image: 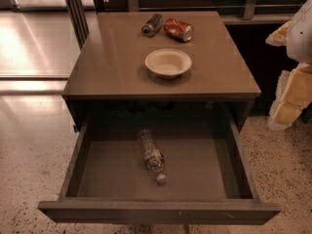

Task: Pick water bottle from top drawer and place on counter

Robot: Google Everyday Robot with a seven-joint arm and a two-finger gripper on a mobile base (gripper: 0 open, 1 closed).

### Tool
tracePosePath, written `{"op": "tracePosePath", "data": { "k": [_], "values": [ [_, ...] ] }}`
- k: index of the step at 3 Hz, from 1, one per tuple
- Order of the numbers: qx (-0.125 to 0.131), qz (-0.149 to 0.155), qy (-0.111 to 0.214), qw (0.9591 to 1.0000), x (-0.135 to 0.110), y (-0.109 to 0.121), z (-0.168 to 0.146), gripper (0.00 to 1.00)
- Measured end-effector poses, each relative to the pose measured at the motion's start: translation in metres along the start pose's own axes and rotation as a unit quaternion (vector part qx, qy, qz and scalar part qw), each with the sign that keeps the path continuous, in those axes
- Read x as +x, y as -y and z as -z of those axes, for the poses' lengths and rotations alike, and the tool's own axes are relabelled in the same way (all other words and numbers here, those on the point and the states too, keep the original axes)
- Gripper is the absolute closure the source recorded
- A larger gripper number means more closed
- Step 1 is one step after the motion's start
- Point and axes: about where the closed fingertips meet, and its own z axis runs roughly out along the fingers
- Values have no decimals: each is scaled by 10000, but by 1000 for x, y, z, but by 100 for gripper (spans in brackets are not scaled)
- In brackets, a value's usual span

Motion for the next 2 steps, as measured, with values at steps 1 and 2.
{"op": "tracePosePath", "data": {
  "k": [1, 2],
  "values": [
    [0, 0, 0, 10000, 0, 0, 0, 0],
    [124, -137, 274, 9995, -2, -1, -8, 0]
  ]
}}
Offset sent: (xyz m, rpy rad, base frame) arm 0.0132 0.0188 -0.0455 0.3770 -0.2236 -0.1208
